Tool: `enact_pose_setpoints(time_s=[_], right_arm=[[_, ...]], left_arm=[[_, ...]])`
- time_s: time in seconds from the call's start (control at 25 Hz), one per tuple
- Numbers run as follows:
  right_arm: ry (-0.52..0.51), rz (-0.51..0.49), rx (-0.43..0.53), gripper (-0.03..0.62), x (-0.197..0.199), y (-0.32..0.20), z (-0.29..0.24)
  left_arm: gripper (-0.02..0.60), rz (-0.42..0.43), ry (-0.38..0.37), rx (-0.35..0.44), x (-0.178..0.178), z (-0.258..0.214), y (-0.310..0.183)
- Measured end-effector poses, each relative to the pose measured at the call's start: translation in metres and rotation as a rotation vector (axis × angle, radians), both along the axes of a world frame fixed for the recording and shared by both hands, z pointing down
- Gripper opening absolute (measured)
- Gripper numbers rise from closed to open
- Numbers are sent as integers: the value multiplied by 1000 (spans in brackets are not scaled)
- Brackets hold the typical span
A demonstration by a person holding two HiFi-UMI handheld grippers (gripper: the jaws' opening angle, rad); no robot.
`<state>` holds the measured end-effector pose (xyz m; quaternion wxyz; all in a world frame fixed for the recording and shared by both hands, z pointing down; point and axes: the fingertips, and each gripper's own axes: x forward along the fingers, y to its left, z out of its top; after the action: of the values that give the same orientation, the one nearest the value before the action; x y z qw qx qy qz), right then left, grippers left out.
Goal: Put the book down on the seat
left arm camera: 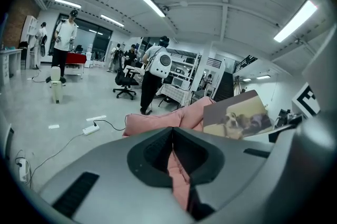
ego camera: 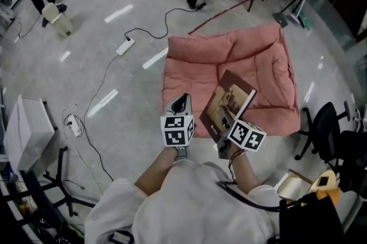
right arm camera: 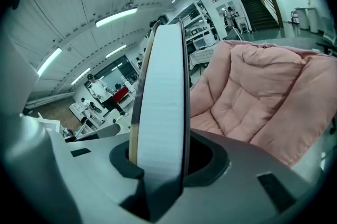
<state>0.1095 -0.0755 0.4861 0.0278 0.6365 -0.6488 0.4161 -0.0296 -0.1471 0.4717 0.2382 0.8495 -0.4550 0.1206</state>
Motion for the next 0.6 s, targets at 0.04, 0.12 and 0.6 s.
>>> enact_pose_setpoints(time_s=[0.04, 0.12, 0.6], right_arm=[[-3, 5, -12, 153, 2, -2, 3], [-10, 11, -38, 153, 5, -4, 12], [-75, -91, -174, 153, 20, -49, 65]], left_arm=[[9, 1, -1, -8, 1, 3, -3], [9, 2, -6, -28, 2, 10, -8], [9, -68, -80, -93, 10, 37, -36]])
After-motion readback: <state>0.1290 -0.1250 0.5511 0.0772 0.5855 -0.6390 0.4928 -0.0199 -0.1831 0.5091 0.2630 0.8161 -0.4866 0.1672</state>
